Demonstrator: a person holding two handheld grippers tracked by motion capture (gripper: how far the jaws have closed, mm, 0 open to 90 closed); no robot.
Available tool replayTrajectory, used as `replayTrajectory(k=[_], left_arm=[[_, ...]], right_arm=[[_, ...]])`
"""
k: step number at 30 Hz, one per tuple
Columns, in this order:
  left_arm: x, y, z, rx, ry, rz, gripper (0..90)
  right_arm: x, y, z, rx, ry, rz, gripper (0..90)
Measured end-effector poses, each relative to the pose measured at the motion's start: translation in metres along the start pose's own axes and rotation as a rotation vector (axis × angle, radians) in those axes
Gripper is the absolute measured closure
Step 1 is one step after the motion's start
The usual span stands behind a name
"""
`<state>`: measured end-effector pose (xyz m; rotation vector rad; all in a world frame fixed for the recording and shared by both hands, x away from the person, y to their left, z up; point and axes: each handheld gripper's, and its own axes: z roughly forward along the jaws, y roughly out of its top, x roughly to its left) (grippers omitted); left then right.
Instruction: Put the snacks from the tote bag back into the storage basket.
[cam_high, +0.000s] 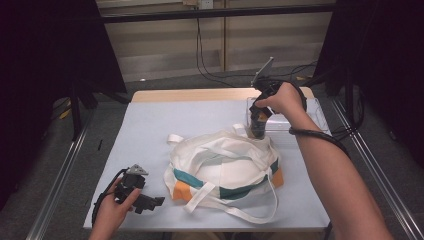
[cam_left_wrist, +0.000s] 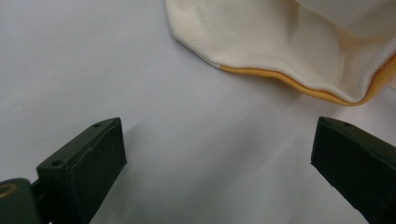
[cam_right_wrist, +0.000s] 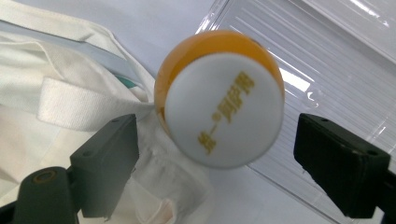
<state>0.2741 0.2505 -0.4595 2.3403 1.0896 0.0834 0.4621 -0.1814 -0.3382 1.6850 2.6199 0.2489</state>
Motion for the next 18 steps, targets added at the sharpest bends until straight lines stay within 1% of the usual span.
replayTrajectory(k=[1, 2, 3, 4, 5, 6, 7, 9, 10, 11, 12, 13, 14, 15, 16, 18], left_arm=[[0.000, 0.000, -0.001, 0.005, -0.007, 0.001, 2.9], [0.000, 0.001, -0.001, 0.004, -0.005, 0.002, 2.9], [0.000, 0.001, -0.001, 0.011, -0.005, 0.012, 2.9], [0.000, 0.001, 0.000, 0.011, -0.010, 0.009, 2.9], [0.000, 0.001, 0.000, 0.012, -0.010, 0.009, 2.9], [-0.001, 0.001, 0.001, 0.005, -0.003, 0.007, 3.0], [-0.001, 0.002, 0.000, 0.018, -0.007, 0.019, 2.9], [-0.002, 0.001, 0.002, 0.003, -0.004, 0.007, 2.9], [-0.002, 0.001, 0.002, 0.005, 0.000, 0.007, 2.9], [-0.002, 0.002, 0.001, 0.011, -0.006, 0.008, 3.0], [-0.001, 0.001, 0.001, 0.014, -0.001, 0.018, 3.0], [-0.002, 0.001, 0.001, 0.003, 0.002, 0.006, 3.0], [-0.002, 0.001, 0.001, 0.003, 0.000, 0.001, 3.0], [-0.002, 0.001, 0.001, 0.004, 0.004, 0.001, 3.0], [-0.001, 0.001, 0.000, 0.007, -0.007, 0.001, 3.0], [-0.001, 0.001, 0.000, 0.006, -0.007, 0.000, 2.9]], right_arm=[[0.000, -0.001, -0.001, 0.002, 0.001, 0.002, 13.5], [-0.001, -0.002, -0.002, -0.002, -0.001, -0.003, 13.5], [-0.001, -0.004, -0.003, -0.002, 0.000, 0.002, 13.5], [-0.002, -0.005, -0.004, -0.008, 0.003, -0.005, 13.5], [-0.002, -0.007, -0.005, -0.006, 0.002, 0.001, 13.5], [-0.002, -0.008, -0.006, -0.006, -0.002, -0.003, 13.5], [-0.003, -0.009, -0.006, -0.004, 0.001, -0.003, 13.5], [-0.005, -0.013, -0.008, -0.010, 0.001, -0.008, 13.5], [-0.006, -0.014, -0.009, -0.006, 0.000, -0.004, 13.5], [-0.007, -0.016, -0.010, -0.008, -0.001, -0.002, 13.4], [-0.008, -0.017, -0.011, -0.004, -0.001, -0.001, 13.5], [-0.010, -0.019, -0.012, -0.008, 0.001, -0.002, 13.5], [-0.010, -0.020, -0.012, -0.007, -0.001, 0.000, 13.5], [-0.011, -0.021, -0.013, -0.008, 0.002, 0.006, 13.5], [-0.012, -0.023, -0.013, -0.011, 0.001, 0.004, 13.4], [-0.012, -0.025, -0.013, -0.006, 0.001, 0.000, 13.4]])
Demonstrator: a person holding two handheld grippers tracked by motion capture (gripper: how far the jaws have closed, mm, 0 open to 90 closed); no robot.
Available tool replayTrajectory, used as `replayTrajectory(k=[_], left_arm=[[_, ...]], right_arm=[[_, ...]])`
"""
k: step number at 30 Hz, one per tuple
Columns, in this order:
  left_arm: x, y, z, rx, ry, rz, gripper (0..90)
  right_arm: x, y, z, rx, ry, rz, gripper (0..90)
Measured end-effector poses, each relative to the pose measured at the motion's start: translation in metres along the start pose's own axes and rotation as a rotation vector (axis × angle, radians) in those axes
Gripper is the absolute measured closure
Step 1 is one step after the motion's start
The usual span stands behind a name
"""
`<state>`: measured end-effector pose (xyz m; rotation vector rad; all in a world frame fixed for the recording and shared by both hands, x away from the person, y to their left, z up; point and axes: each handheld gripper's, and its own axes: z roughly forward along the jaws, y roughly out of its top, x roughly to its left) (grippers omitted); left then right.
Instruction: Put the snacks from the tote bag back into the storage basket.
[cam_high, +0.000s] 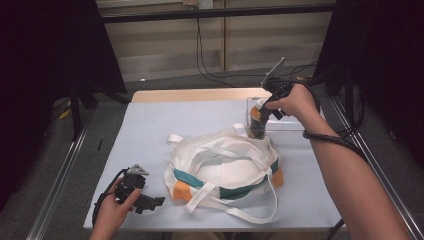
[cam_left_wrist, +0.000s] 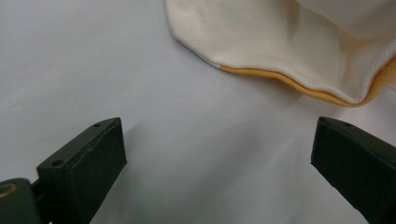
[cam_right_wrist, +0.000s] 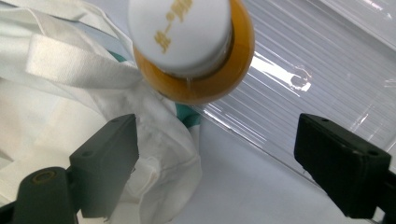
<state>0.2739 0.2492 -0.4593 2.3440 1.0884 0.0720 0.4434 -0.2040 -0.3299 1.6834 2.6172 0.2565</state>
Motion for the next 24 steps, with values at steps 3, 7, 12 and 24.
replayTrajectory(k=[3, 7, 12, 24], left_arm=[[0.000, 0.000, -0.001, 0.005, -0.001, 0.008, 3.0], [0.000, 0.000, 0.000, 0.004, -0.001, 0.007, 3.0], [0.000, 0.000, -0.001, -0.004, 0.013, 0.005, 3.0], [-0.001, 0.001, -0.001, 0.011, 0.006, 0.015, 2.9]], right_arm=[[0.000, -0.003, 0.000, -0.002, 0.002, -0.003, 13.3], [0.002, -0.005, -0.002, -0.001, 0.002, -0.012, 13.2], [0.005, -0.009, -0.005, -0.006, 0.003, -0.030, 13.0], [0.010, -0.019, -0.008, -0.004, 0.016, -0.058, 12.4]])
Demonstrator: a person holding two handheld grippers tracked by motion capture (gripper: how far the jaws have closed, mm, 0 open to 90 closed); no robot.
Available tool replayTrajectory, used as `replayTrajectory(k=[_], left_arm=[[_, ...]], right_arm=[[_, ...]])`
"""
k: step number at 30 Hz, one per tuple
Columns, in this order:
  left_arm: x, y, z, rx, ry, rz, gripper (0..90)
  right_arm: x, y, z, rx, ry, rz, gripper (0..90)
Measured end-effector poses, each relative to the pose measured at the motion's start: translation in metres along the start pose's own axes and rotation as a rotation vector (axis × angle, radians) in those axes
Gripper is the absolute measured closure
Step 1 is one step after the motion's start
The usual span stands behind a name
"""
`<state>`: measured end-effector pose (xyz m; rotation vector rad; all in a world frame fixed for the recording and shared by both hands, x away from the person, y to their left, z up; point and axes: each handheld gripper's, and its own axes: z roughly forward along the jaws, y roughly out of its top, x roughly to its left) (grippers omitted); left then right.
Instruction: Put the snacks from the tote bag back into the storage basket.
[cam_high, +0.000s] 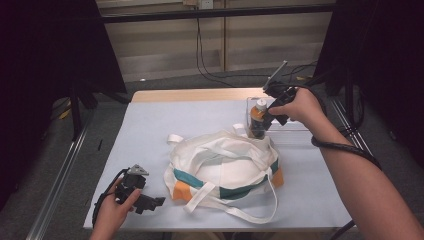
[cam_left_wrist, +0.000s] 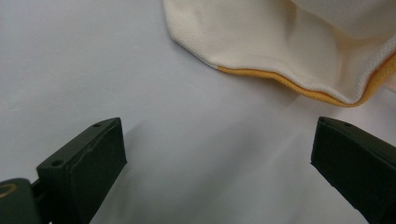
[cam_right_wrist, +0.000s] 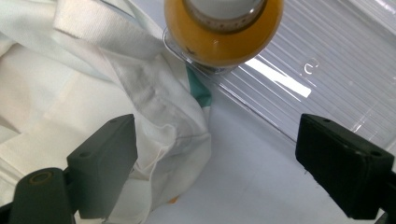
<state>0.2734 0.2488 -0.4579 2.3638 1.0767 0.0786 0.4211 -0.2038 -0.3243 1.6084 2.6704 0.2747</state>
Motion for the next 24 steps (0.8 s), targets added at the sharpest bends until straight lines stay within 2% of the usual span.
replayTrajectory(k=[5, 24], left_arm=[[-0.001, 0.000, 0.000, -0.017, 0.002, -0.009, 2.9], [-0.002, 0.000, 0.000, -0.012, 0.010, 0.002, 2.9]], right_arm=[[0.002, -0.005, 0.002, 0.004, 0.000, -0.009, 12.3], [-0.004, -0.024, 0.003, -0.010, 0.009, -0.022, 12.0]])
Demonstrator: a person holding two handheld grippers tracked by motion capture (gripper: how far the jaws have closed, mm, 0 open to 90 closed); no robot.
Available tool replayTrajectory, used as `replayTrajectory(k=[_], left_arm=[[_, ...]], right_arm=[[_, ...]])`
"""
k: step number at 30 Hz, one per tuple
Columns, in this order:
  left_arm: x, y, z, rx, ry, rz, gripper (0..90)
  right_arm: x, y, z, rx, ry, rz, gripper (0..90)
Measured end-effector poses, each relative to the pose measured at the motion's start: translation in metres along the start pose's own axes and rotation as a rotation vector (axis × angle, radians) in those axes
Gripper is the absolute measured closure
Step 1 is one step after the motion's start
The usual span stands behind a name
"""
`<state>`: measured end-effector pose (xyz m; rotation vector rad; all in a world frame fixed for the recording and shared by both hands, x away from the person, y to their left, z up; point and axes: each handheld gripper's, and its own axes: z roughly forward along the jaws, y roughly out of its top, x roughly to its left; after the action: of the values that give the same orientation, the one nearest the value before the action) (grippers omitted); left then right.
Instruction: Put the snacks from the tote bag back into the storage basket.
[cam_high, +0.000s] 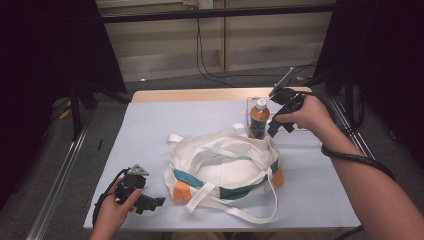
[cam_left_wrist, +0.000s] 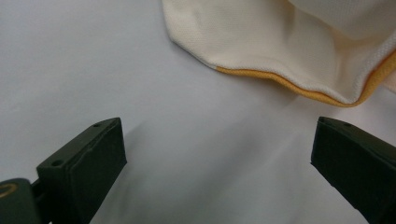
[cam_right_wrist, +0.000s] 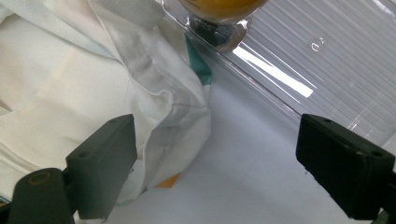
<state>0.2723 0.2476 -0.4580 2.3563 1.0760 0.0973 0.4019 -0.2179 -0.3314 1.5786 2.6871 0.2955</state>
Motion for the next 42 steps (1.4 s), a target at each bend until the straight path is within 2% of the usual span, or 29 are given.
replayTrajectory(k=[1, 5, 10, 11, 12, 15, 20, 23, 26, 29, 32, 37, 40, 42], left_arm=[[0.000, 0.000, 0.000, -0.008, -0.003, -0.012, 2.9], [0.001, 0.000, 0.000, -0.008, 0.003, -0.013, 2.9], [0.001, 0.000, 0.000, 0.008, 0.000, -0.001, 2.9], [0.001, 0.000, 0.000, -0.002, -0.001, -0.011, 2.9], [0.002, 0.000, 0.000, 0.002, -0.008, -0.004, 2.9], [0.002, -0.001, 0.000, -0.010, 0.006, -0.024, 3.0], [0.002, -0.001, 0.000, -0.011, 0.005, -0.023, 2.9], [0.002, 0.000, 0.000, 0.003, 0.004, -0.005, 2.9], [0.001, 0.000, 0.001, -0.007, 0.001, -0.016, 2.9], [0.002, 0.000, 0.001, 0.001, -0.007, -0.009, 2.9], [0.001, 0.000, 0.002, -0.006, 0.002, -0.017, 2.9], [0.002, 0.000, 0.001, 0.010, -0.006, -0.005, 2.9], [0.002, 0.000, 0.002, 0.005, -0.001, -0.008, 3.0], [0.002, -0.001, 0.003, 0.001, 0.002, -0.008, 2.9]], right_arm=[[0.000, -0.001, 0.000, 0.000, 0.000, 0.001, 12.0], [-0.002, -0.006, 0.001, -0.002, 0.008, -0.002, 11.9], [-0.004, -0.011, 0.003, -0.002, 0.014, -0.002, 11.9], [-0.005, -0.012, 0.004, -0.007, 0.014, -0.003, 11.9], [-0.005, -0.013, 0.004, -0.001, 0.018, 0.004, 11.9], [-0.005, -0.016, 0.006, -0.003, 0.018, -0.002, 11.9], [-0.003, -0.019, 0.007, -0.005, 0.023, -0.012, 11.9], [-0.002, -0.021, 0.009, -0.002, 0.025, -0.013, 11.9], [0.000, -0.023, 0.011, 0.002, 0.033, -0.021, 11.9], [0.002, -0.025, 0.012, 0.010, 0.024, -0.027, 11.9], [0.003, -0.027, 0.014, 0.006, 0.031, -0.031, 11.9], [0.002, -0.032, 0.016, 0.006, 0.033, -0.032, 11.8], [0.000, -0.035, 0.019, 0.012, 0.010, -0.038, 11.8], [-0.002, -0.038, 0.021, 0.009, 0.022, -0.039, 11.9]])
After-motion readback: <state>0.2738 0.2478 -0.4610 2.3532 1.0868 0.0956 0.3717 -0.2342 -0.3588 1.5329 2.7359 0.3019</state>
